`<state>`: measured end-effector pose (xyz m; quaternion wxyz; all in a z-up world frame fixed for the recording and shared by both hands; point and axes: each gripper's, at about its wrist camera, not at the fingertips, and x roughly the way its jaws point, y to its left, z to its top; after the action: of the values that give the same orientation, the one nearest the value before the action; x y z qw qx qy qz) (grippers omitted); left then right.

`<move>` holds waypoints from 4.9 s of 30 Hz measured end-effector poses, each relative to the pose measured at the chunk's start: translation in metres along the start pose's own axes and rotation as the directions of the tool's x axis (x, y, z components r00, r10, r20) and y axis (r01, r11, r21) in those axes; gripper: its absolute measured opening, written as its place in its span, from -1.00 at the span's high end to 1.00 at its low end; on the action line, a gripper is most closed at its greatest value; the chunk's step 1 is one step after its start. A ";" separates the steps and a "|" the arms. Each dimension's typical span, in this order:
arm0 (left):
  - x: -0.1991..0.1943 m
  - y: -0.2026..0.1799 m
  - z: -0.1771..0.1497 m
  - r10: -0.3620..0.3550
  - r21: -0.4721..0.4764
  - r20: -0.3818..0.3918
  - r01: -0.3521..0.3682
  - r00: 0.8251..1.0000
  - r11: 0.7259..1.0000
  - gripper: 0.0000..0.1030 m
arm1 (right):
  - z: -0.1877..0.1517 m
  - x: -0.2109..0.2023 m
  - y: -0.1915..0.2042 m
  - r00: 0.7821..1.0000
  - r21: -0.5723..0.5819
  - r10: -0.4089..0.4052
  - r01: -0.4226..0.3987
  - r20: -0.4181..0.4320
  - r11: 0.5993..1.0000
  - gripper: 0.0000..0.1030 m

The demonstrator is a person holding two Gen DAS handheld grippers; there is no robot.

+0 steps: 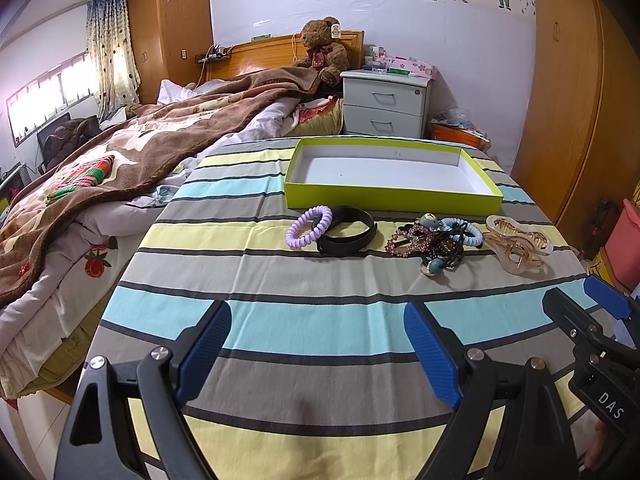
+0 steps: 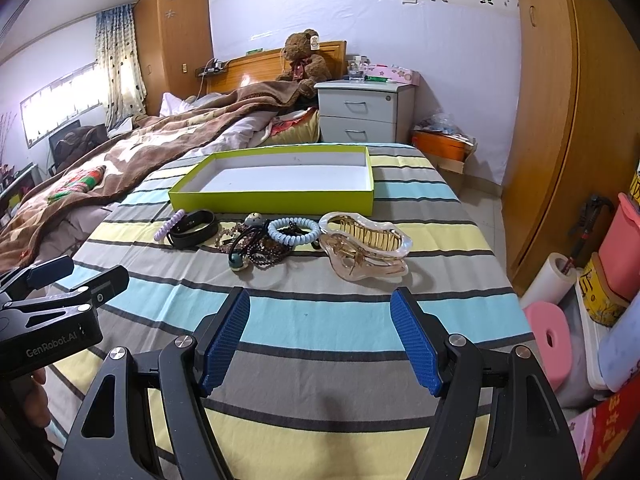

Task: Organize jewelry

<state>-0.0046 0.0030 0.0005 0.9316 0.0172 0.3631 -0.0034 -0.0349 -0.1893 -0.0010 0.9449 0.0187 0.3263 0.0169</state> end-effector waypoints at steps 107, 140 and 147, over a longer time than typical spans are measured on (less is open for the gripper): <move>0.107 0.019 0.062 -0.199 0.138 -0.218 0.233 0.955 0.963 0.17 | 0.051 0.099 -0.039 0.963 -0.166 0.094 -0.139 -0.251 0.976 0.76; 0.078 0.024 0.074 -0.213 0.088 -0.138 0.226 0.967 0.970 0.81 | 0.070 0.075 -0.038 0.982 -0.128 0.110 -0.130 -0.157 0.983 0.76; 0.072 0.025 0.090 -0.222 0.081 -0.116 0.232 0.968 0.969 0.81 | 0.092 0.069 -0.034 0.987 -0.143 0.108 -0.125 -0.119 0.982 0.76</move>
<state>0.1103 0.0250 0.0188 0.9026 0.0196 0.4111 -0.1264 0.0765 -0.2228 0.0271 0.9215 -0.0344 0.3742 0.0977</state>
